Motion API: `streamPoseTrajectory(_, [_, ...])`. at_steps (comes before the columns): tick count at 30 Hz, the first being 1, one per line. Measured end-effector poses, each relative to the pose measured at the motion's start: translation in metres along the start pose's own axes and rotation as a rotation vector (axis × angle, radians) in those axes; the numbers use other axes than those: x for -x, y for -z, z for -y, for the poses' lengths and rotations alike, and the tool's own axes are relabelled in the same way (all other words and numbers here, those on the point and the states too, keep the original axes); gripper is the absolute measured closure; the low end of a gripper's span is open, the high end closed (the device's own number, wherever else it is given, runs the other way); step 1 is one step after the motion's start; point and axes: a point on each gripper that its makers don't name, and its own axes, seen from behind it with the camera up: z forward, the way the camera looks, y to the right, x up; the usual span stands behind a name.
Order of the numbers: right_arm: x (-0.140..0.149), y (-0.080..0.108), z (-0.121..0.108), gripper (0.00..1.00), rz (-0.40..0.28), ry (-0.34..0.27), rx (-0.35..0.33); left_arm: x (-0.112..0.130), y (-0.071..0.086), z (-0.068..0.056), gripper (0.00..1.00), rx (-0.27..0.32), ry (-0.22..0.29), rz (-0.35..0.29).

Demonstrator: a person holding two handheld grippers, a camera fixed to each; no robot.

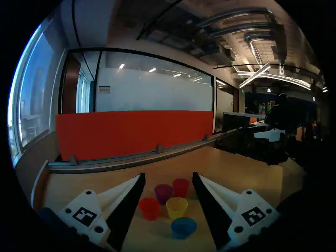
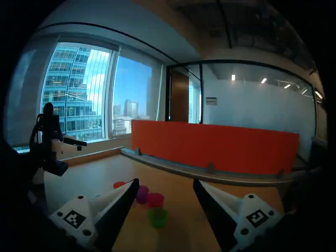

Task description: Pour water

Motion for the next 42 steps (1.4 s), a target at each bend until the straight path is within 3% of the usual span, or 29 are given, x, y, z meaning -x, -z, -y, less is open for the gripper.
streamPoseTrajectory(18, [0.033,-0.002,0.011,0.01,0.123,0.048,-0.079,0.037,-0.005,-0.011,0.18,0.073,-0.079,0.124])
streamPoseTrajectory(42, [0.089,-0.020,0.015,0.00,0.213,0.058,-0.092,0.112,-0.009,-0.023,0.18,0.111,-0.098,0.232])
